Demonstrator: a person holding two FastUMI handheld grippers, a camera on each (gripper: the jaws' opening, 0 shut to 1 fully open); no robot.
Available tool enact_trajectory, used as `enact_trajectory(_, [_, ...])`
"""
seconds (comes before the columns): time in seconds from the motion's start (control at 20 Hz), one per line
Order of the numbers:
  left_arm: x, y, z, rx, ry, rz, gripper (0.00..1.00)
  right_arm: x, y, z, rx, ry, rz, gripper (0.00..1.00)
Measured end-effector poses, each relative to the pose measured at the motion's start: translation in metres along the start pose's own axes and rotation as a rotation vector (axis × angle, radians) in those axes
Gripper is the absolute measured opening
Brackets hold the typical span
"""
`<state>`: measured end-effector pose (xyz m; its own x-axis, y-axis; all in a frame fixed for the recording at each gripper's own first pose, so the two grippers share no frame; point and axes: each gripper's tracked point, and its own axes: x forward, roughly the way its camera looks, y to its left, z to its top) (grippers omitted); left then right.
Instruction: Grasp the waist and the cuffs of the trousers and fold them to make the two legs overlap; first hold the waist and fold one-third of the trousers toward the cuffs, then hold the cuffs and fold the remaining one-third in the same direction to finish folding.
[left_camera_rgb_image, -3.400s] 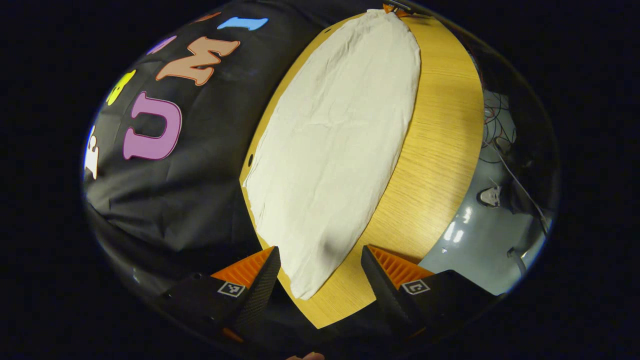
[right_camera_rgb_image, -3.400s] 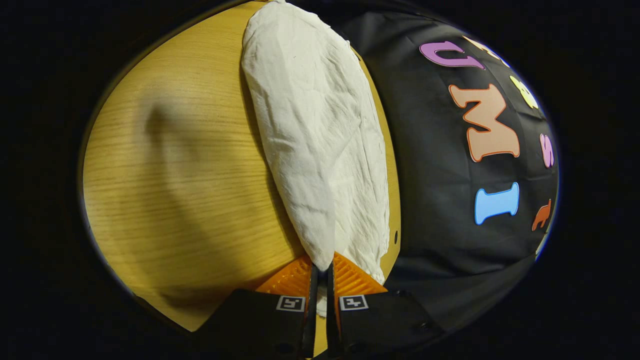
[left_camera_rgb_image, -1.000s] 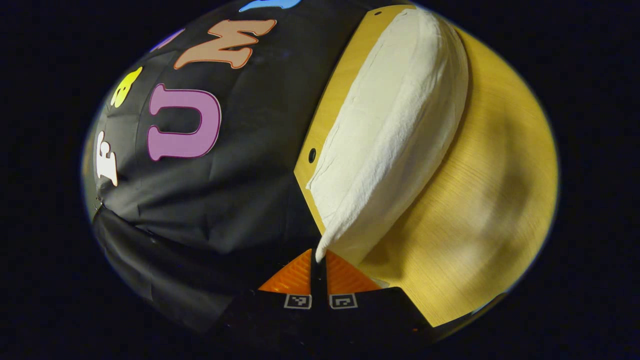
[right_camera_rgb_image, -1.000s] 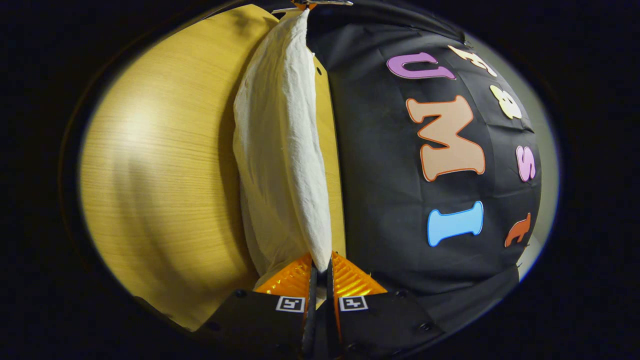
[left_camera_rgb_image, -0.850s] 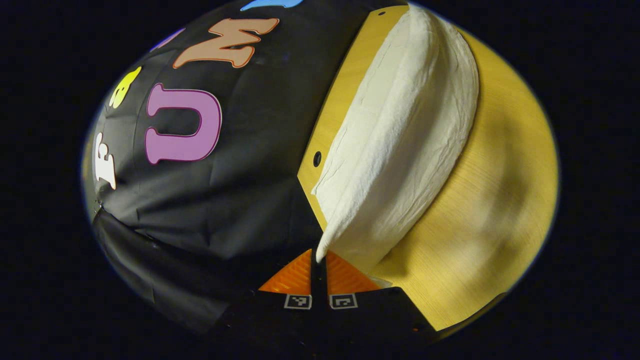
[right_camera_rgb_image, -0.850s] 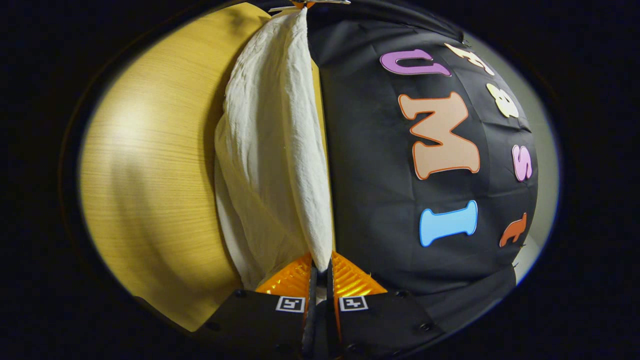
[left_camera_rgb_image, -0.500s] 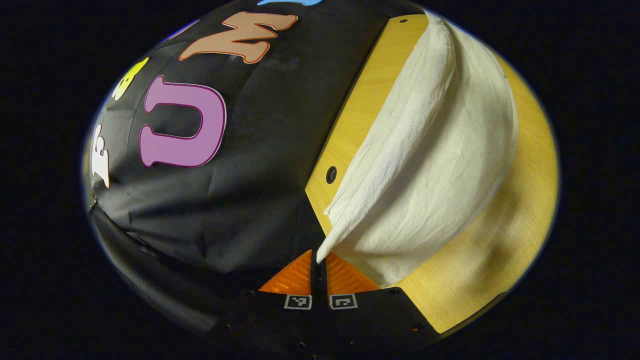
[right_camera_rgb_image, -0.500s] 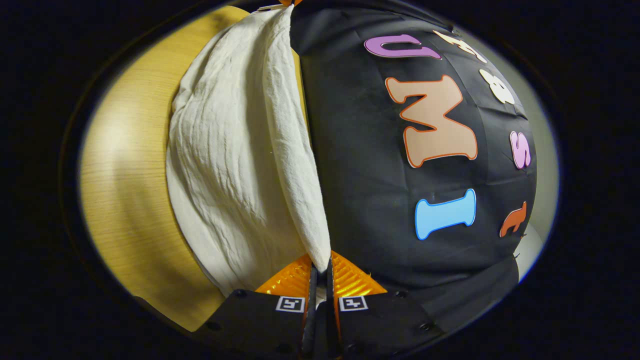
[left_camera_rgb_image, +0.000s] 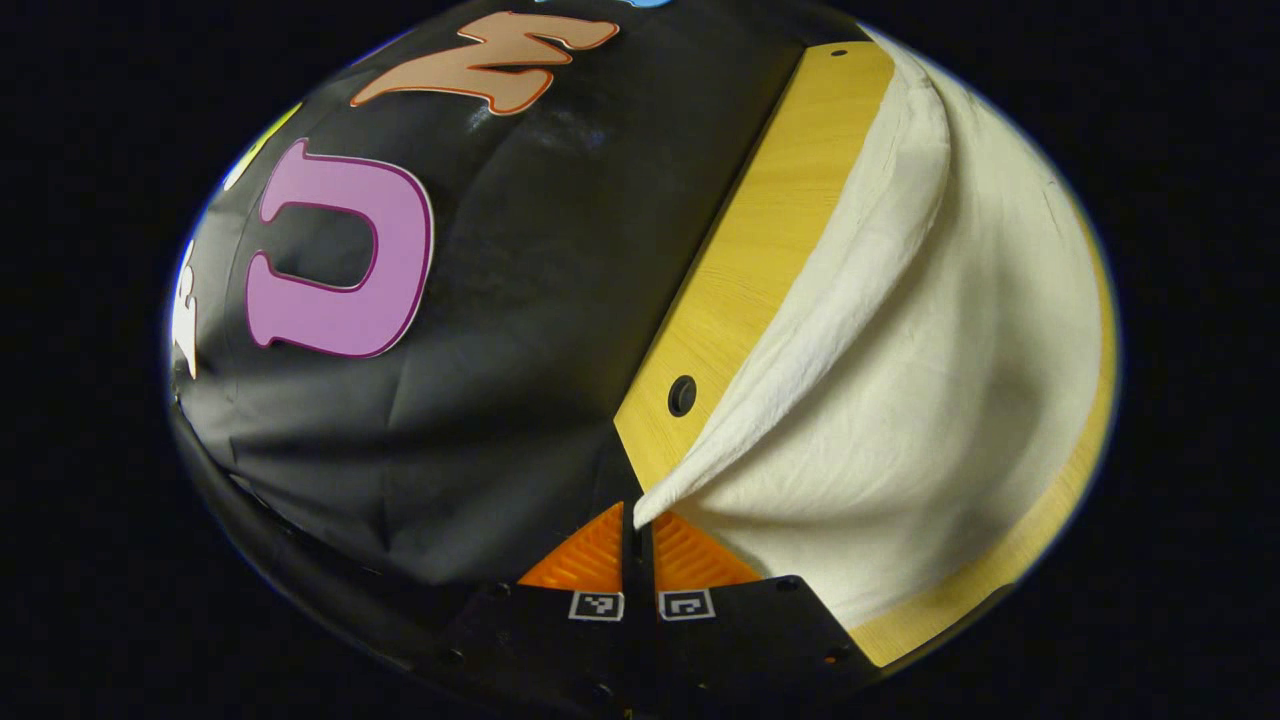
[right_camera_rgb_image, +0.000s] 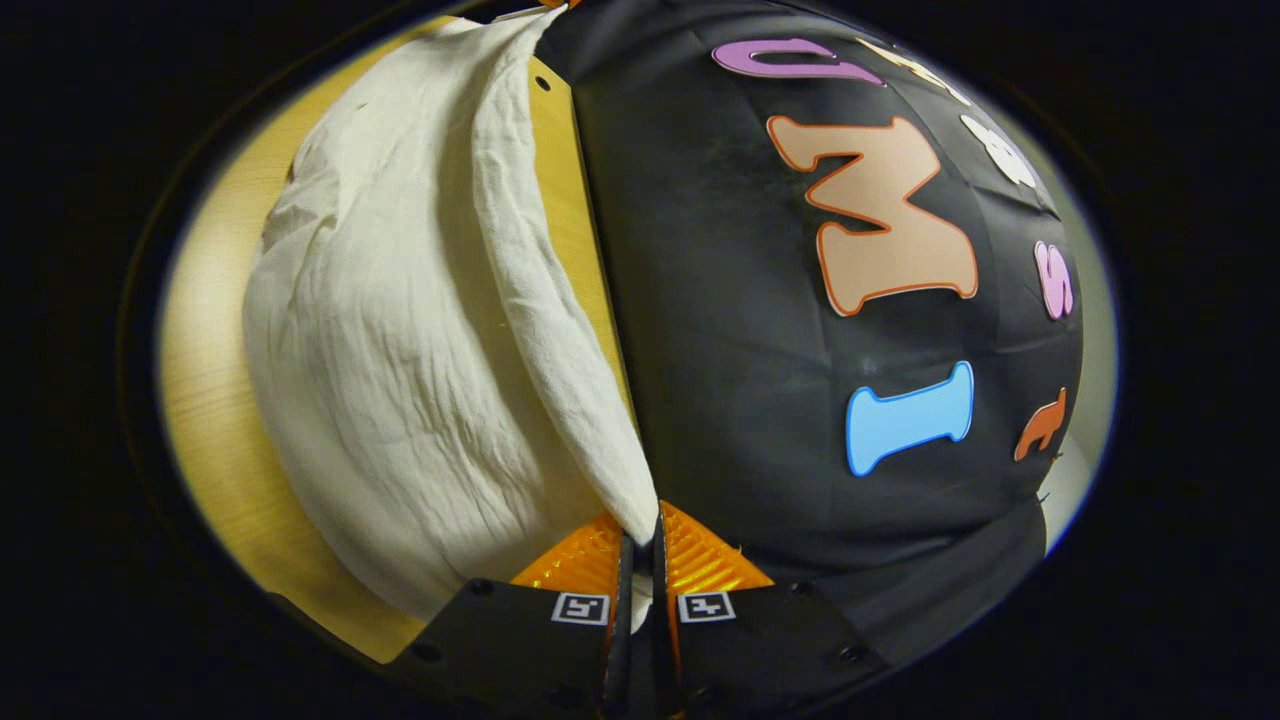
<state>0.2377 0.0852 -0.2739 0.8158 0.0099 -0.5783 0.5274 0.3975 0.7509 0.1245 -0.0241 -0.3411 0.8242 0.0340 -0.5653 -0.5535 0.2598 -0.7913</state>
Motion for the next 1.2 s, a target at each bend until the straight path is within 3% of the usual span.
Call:
enact_trajectory(0.25, [0.038, -0.027, -0.010, -0.008, 0.021, -0.028, 0.00, 0.033, 0.039, -0.004, 0.059, 0.085, 0.040, 0.09])
enact_trajectory(0.4, [0.047, -0.039, -0.011, -0.043, 0.013, -0.047, 0.00, 0.040, 0.052, -0.007, 0.089, 0.112, 0.059, 0.14])
enact_trajectory(0.5, [0.044, -0.050, -0.004, -0.120, -0.020, -0.078, 0.00, 0.040, 0.047, -0.004, 0.133, 0.107, 0.048, 0.38])
enact_trajectory(0.55, [0.037, -0.054, 0.001, -0.151, -0.030, -0.085, 0.19, 0.039, 0.045, 0.000, 0.171, 0.094, 0.044, 0.58])
enact_trajectory(0.65, [0.024, -0.054, 0.010, -0.218, -0.044, -0.083, 0.73, 0.031, 0.043, 0.004, 0.257, 0.083, 0.048, 0.97])
enact_trajectory(0.7, [0.017, -0.053, 0.014, -0.257, -0.059, -0.069, 1.00, 0.025, 0.040, 0.005, 0.304, 0.085, 0.043, 1.00])
enact_trajectory(0.75, [0.009, -0.050, 0.024, -0.296, -0.074, -0.050, 0.95, 0.019, 0.037, 0.005, 0.348, 0.083, 0.032, 0.98])
enact_trajectory(0.9, [-0.025, -0.044, 0.051, -0.425, -0.115, -0.010, 1.00, -0.005, 0.026, -0.004, 0.485, 0.085, -0.004, 1.00])
enact_trajectory(0.95, [-0.038, -0.043, 0.061, -0.461, -0.129, -0.009, 0.95, -0.013, 0.025, -0.009, 0.536, 0.092, -0.009, 0.98])
enact_trajectory(1.2, [-0.091, -0.045, 0.098, -0.721, -0.231, -0.025, 0.95, -0.048, 0.024, -0.043, 0.747, 0.122, -0.007, 0.98])
